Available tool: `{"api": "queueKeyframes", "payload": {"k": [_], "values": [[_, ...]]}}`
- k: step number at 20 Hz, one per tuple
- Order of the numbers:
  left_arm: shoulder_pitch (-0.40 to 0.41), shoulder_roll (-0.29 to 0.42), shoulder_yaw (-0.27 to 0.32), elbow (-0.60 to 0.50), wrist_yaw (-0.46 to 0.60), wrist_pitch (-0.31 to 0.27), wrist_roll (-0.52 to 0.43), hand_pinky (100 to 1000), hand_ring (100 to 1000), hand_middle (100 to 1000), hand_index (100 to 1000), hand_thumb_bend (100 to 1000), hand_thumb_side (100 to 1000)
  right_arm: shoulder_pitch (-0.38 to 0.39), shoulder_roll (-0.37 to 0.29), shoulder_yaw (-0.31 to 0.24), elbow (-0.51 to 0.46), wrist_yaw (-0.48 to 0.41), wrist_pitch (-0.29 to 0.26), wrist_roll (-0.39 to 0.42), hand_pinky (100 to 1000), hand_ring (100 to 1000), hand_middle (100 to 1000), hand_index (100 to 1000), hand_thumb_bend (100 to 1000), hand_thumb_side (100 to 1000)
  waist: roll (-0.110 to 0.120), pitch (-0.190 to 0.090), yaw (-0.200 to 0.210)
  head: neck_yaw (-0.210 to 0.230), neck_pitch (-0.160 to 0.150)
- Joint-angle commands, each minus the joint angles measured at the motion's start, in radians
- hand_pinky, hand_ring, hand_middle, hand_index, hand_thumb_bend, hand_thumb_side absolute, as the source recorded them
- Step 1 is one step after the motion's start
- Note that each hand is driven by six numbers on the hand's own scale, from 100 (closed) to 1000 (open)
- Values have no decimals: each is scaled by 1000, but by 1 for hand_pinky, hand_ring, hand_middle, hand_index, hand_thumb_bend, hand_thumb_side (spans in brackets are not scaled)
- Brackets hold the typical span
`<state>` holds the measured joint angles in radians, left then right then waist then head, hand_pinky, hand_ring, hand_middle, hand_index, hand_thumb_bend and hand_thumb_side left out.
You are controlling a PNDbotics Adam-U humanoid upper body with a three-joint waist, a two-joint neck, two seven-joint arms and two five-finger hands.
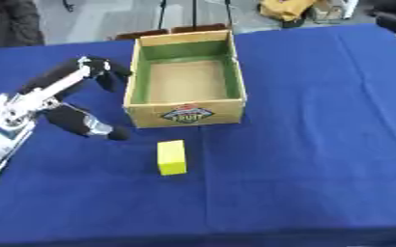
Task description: Pick up objects on the table and place them in the box.
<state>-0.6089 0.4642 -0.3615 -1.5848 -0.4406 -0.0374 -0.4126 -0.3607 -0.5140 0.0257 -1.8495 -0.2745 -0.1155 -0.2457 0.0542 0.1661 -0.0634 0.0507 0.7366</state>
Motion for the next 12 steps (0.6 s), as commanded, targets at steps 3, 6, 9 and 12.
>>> {"api": "queueKeyframes", "payload": {"k": [3,6,9,12], "values": [[-40,-29,-18,28,-75,-28,-73,596,559,618,802,859,528,-15,-14,-4,-8,-6,-3,5,801,786,803,918,100,996,-4,-19,-2,-3,-8],[-48,-49,-23,46,-116,-42,-95,574,539,597,785,856,526,-15,-14,-4,-8,-6,-3,5,801,786,803,918,100,998,-6,-19,-2,-2,-8],[-53,-66,-32,64,-158,-56,-104,560,526,583,775,854,526,-15,-13,-3,-8,-7,-3,6,801,786,803,918,100,998,-5,-19,-3,0,-7],[-53,-83,-39,86,-192,-72,-111,549,516,572,765,852,526,-16,-12,-3,-7,-8,-3,6,801,786,803,918,100,999,-5,-19,-4,1,-7]]}}
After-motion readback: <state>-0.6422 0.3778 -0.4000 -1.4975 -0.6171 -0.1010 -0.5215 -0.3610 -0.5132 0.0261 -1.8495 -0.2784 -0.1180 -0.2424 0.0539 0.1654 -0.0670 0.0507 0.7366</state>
